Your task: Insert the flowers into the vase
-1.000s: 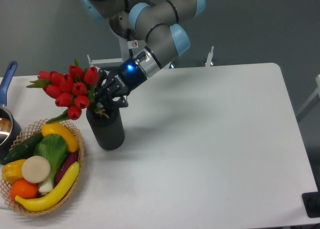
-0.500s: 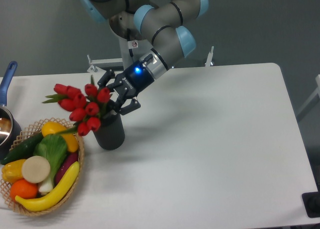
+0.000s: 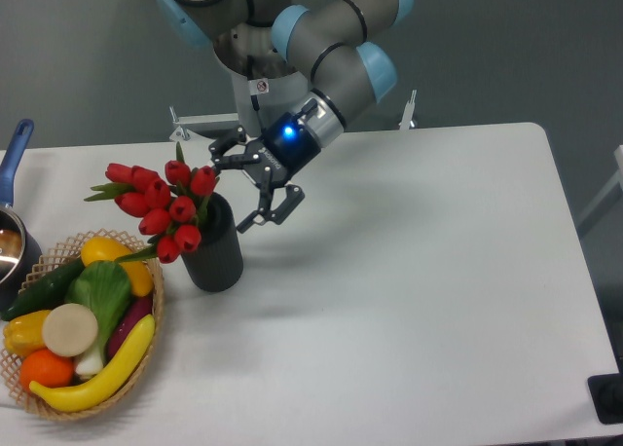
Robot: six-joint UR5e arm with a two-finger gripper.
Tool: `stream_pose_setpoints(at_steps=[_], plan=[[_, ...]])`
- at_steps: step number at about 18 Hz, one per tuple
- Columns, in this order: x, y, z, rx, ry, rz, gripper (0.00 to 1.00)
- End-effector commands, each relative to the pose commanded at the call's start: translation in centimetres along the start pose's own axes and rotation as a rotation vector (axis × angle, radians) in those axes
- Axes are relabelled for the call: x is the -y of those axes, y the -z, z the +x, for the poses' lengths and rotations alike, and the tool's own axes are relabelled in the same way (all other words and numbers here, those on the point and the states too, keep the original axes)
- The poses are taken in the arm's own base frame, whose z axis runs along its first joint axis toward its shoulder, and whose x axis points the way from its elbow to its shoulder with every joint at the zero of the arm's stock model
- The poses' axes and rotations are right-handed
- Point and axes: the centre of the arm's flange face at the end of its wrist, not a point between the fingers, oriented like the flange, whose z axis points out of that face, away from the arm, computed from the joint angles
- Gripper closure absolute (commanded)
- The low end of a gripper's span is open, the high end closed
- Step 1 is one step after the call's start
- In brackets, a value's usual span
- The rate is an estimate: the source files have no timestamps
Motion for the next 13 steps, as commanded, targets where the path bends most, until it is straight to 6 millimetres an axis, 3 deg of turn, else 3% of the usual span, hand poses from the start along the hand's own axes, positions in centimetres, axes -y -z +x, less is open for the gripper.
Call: stream_pose_setpoints(at_steps=[13], plan=[[3.7, 11.2, -6.5, 0.247, -0.067, 0.031, 0.00]])
